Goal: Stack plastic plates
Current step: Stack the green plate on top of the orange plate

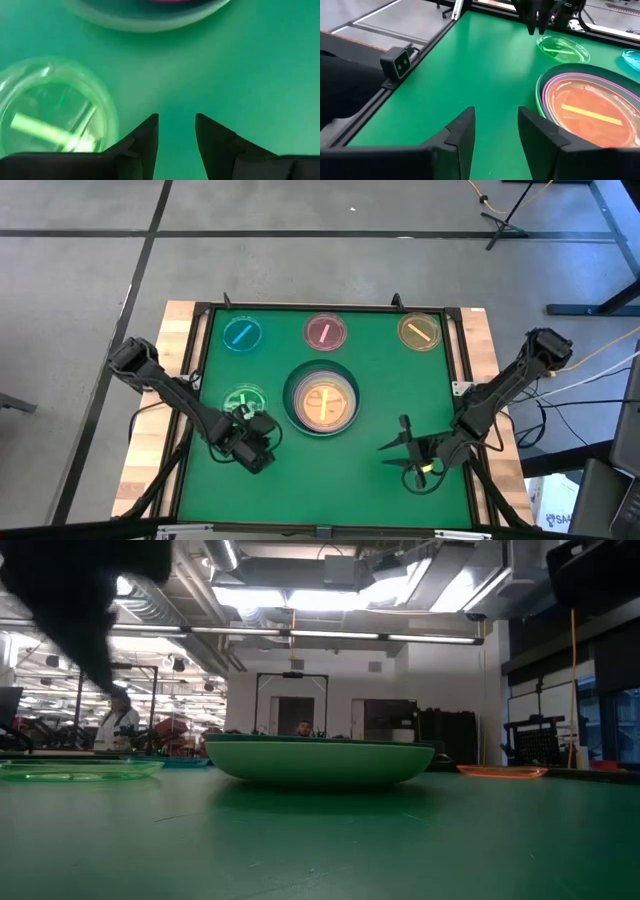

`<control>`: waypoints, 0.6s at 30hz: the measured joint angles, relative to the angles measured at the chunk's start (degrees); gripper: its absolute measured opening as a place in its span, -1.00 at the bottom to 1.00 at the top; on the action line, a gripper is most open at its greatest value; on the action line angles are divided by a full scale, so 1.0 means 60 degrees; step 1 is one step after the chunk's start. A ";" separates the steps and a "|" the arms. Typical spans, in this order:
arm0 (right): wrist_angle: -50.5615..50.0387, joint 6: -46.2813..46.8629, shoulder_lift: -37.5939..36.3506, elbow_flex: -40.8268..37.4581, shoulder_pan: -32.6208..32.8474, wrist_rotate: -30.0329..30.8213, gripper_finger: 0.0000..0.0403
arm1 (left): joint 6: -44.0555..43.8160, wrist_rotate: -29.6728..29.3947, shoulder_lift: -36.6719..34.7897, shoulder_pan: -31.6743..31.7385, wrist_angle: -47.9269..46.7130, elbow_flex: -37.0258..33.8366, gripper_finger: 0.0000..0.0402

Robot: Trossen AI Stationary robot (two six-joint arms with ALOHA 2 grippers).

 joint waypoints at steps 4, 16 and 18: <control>-0.0042 -0.0037 0.0077 0.0000 0.0000 0.0183 -0.31 | -0.0106 0.0175 0.0007 0.0001 -0.0040 -0.0823 -0.39; -0.0080 -0.0525 0.0080 0.0007 -0.0037 0.0992 -0.31 | -0.0067 -0.0031 0.0007 0.0036 0.0473 -0.2385 -0.39; -0.0084 -0.0498 0.0080 0.0007 -0.0080 0.0981 -0.31 | 0.0130 0.0054 0.0007 0.0036 0.0936 -0.2555 -0.39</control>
